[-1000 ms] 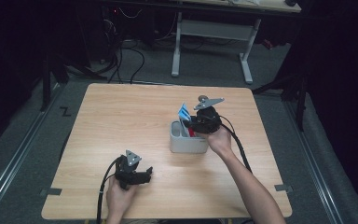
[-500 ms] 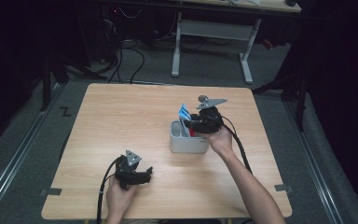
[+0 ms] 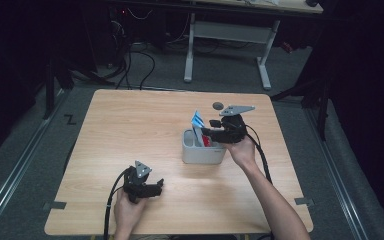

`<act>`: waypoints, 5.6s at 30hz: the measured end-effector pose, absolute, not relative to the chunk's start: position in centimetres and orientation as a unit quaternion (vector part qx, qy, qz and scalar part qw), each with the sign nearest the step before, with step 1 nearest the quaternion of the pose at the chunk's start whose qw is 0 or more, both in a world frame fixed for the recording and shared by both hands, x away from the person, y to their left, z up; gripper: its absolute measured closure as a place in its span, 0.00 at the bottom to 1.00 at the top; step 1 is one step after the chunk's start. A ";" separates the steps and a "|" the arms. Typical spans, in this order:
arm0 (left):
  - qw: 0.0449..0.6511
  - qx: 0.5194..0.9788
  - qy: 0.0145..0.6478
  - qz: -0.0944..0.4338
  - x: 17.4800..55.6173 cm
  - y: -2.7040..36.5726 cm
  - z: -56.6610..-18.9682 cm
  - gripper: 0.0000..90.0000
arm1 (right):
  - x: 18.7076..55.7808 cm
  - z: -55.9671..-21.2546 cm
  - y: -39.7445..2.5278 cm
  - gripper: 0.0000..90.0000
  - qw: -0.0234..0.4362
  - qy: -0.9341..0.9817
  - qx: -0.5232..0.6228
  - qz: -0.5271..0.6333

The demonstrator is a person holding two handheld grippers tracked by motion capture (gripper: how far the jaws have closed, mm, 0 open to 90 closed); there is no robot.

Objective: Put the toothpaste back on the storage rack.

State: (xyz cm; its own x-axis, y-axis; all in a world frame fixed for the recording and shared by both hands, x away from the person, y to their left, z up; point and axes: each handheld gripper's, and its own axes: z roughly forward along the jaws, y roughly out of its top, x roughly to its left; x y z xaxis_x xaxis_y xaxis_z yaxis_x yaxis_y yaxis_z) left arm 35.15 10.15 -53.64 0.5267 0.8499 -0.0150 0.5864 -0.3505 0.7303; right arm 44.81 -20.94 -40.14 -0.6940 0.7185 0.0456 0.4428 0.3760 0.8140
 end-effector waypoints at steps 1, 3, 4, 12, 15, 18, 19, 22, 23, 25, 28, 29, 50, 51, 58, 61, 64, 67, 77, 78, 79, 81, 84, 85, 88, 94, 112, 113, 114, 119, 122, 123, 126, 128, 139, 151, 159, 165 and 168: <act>0.351 0.800 0.449 0.188 35.2 10.2 -53.6 0.18 | 44.8 -40.0 -21.1 0.55 0.161 0.812 0.357 0.433; 0.350 0.801 0.448 0.188 35.2 10.2 -53.6 0.18 | 44.7 -39.8 -21.5 0.56 0.162 0.807 0.360 0.439; 0.350 0.801 0.448 0.188 35.2 10.2 -53.6 0.18 | 44.7 -39.7 -21.7 0.56 0.161 0.805 0.361 0.443; 0.350 0.801 0.448 0.188 35.2 10.2 -53.6 0.18 | 44.5 -39.3 -22.9 0.57 0.161 0.795 0.370 0.453; 0.351 0.800 0.449 0.188 35.2 10.1 -53.6 0.18 | 44.4 -39.1 -23.2 0.57 0.164 0.794 0.372 0.452; 0.351 0.800 0.449 0.188 35.1 10.1 -53.6 0.18 | 44.2 -39.0 -23.6 0.57 0.163 0.791 0.375 0.455; 0.351 0.800 0.449 0.188 35.1 10.1 -53.6 0.18 | 44.1 -38.9 -23.8 0.58 0.165 0.791 0.375 0.454; 0.351 0.800 0.449 0.188 35.1 10.1 -53.6 0.18 | 44.0 -38.8 -24.0 0.58 0.167 0.790 0.376 0.455; 0.351 0.800 0.448 0.188 35.1 10.2 -53.6 0.18 | 43.9 -38.7 -24.2 0.58 0.168 0.789 0.377 0.455; 0.351 0.801 0.448 0.188 35.1 10.2 -53.6 0.18 | 43.8 -38.6 -24.4 0.58 0.169 0.788 0.379 0.456; 0.351 0.800 0.449 0.188 35.1 10.1 -53.6 0.18 | 43.6 -38.5 -24.8 0.58 0.172 0.786 0.380 0.455; 0.351 0.800 0.449 0.188 35.1 10.1 -53.6 0.18 | 43.6 -38.5 -25.0 0.58 0.173 0.785 0.381 0.457; 0.351 0.800 0.448 0.188 35.1 10.2 -53.6 0.18 | 42.4 -37.7 -26.6 0.59 0.197 0.777 0.386 0.456; 0.351 0.800 0.448 0.188 35.1 10.2 -53.6 0.18 | 42.3 -37.7 -26.7 0.58 0.198 0.777 0.385 0.456; 0.351 0.800 0.449 0.188 35.2 10.2 -53.6 0.18 | 42.0 -37.4 -27.3 0.59 0.198 0.771 0.391 0.462; 0.351 0.800 0.449 0.187 35.2 10.2 -53.6 0.18 | 41.8 -37.6 -27.9 0.60 0.202 0.767 0.396 0.463; 0.351 0.800 0.449 0.187 35.2 10.1 -53.6 0.18 | 41.6 -37.8 -28.6 0.60 0.197 0.761 0.403 0.468; 0.352 0.800 0.449 0.187 35.2 10.1 -53.6 0.18 | 41.3 -37.8 -29.6 0.60 0.199 0.755 0.410 0.472; 0.352 0.800 0.449 0.188 35.2 10.1 -53.6 0.18 | 40.3 -38.1 -31.3 0.60 0.203 0.744 0.420 0.479; 0.351 0.800 0.449 0.187 35.2 10.1 -53.6 0.18 | 40.2 -38.1 -31.4 0.60 0.202 0.743 0.422 0.479; 0.352 0.800 0.449 0.187 35.2 10.1 -53.6 0.18 | 40.1 -38.2 -31.5 0.60 0.203 0.742 0.423 0.479; 0.352 0.800 0.449 0.187 35.1 10.1 -53.6 0.18 | 39.8 -38.4 -31.8 0.60 0.208 0.746 0.426 0.469; 0.352 0.800 0.449 0.187 35.1 10.1 -53.6 0.18 | 39.6 -38.6 -32.0 0.61 0.210 0.745 0.429 0.466; 0.352 0.800 0.448 0.187 35.2 10.1 -53.6 0.18 | 39.3 -38.7 -32.3 0.61 0.213 0.743 0.431 0.466; 0.352 0.800 0.448 0.187 35.1 10.1 -53.6 0.18 | 39.2 -38.8 -32.6 0.61 0.214 0.742 0.433 0.465; 0.352 0.801 0.446 0.186 35.1 10.1 -53.6 0.18 | 38.7 -39.4 -33.5 0.61 0.217 0.733 0.446 0.465; 0.352 0.802 0.444 0.186 35.1 10.1 -53.6 0.18 | 37.3 -41.6 -35.2 0.61 0.211 0.715 0.462 0.480; 0.352 0.802 0.444 0.186 35.1 10.1 -53.6 0.18 | 37.3 -41.6 -35.2 0.61 0.211 0.715 0.462 0.480; 0.352 0.802 0.444 0.186 35.1 10.1 -53.6 0.18 | 37.2 -41.7 -35.2 0.61 0.210 0.714 0.463 0.482; 0.352 0.802 0.444 0.186 35.1 10.1 -53.6 0.18 | 36.6 -42.3 -35.5 0.61 0.208 0.711 0.466 0.484; 0.352 0.803 0.444 0.186 35.1 10.1 -53.6 0.18 | 36.4 -42.6 -35.6 0.61 0.208 0.709 0.469 0.484; 0.352 0.803 0.444 0.186 35.1 10.1 -53.6 0.18 | 36.3 -42.6 -35.7 0.61 0.205 0.707 0.473 0.483; 0.352 0.804 0.442 0.185 35.1 10.1 -53.6 0.18 | 36.1 -42.7 -35.8 0.61 0.207 0.705 0.476 0.484; 0.352 0.804 0.441 0.184 35.0 10.1 -53.6 0.18 | 35.9 -43.0 -35.8 0.61 0.207 0.705 0.477 0.483; 0.352 0.804 0.442 0.185 35.0 10.1 -53.6 0.18 | 35.6 -45.4 -36.3 0.61 0.189 0.703 0.488 0.482; 0.352 0.804 0.442 0.185 35.0 10.1 -53.6 0.17 | 35.5 -46.5 -35.7 0.61 0.183 0.713 0.489 0.468; 0.352 0.804 0.442 0.185 35.0 10.1 -53.6 0.17 | 35.5 -47.1 -35.1 0.61 0.183 0.723 0.487 0.455; 0.352 0.804 0.442 0.186 35.0 10.1 -53.6 0.17 | 35.5 -48.1 -34.9 0.61 0.177 0.726 0.491 0.447; 0.352 0.804 0.442 0.186 35.0 10.1 -53.6 0.17 | 35.5 -48.4 -34.6 0.61 0.181 0.730 0.490 0.441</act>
State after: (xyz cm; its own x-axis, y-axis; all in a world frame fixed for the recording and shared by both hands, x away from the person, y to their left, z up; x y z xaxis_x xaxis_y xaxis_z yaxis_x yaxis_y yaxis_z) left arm 35.03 10.09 -53.64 0.5403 0.8414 -0.0124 0.5801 -0.3617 0.7298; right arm 35.55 -34.60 -48.43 -0.4549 0.8747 0.1673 0.5552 0.1317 0.8212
